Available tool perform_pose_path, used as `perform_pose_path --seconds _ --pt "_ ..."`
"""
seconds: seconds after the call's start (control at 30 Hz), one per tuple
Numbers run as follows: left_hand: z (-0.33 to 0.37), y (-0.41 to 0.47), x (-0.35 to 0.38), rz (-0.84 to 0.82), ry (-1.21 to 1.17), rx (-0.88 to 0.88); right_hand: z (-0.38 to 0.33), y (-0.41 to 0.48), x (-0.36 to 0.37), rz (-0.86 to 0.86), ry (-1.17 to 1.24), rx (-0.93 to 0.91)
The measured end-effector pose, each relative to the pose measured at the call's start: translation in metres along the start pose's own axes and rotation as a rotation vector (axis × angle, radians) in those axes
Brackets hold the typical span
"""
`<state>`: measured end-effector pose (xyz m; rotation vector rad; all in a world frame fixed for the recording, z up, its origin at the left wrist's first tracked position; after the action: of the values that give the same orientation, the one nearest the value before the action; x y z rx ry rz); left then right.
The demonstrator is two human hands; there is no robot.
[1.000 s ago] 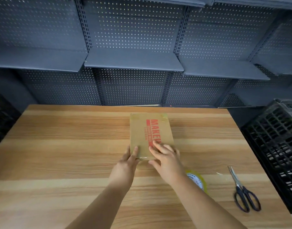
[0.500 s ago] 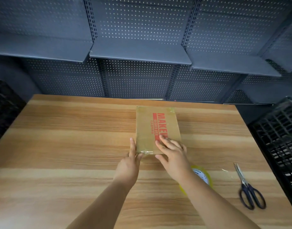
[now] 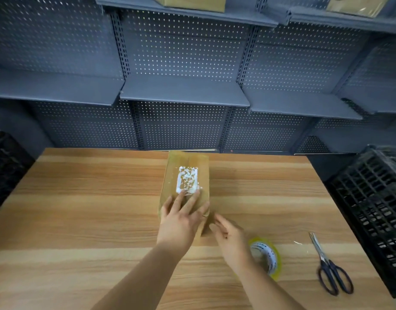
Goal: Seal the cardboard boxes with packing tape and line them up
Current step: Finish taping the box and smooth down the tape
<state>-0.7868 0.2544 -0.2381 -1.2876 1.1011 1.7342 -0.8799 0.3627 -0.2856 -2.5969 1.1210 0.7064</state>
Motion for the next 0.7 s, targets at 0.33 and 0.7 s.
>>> perform_pose_path --seconds 0.33,0.7 --pt "-0.051 -0.002 -0.003 -0.212 -0.009 -0.122 -0.051 0.013 0.010 -0.069 -0.129 -0.123" --pt "-0.061 -0.012 -0.005 -0.286 -0.086 -0.167 -0.047 0.020 -0.002 -0.102 -0.137 0.154"
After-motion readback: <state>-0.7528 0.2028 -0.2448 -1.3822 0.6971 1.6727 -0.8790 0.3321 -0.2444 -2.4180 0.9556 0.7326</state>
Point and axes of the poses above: each hand's wrist, its own y-axis towards the middle knuckle, its own x-axis out of the palm, z = x × y, the point moved 10 cm from there along y, towards the middle knuckle, and after that the axes turned 3 degrees about x, right-handed, at the moved point
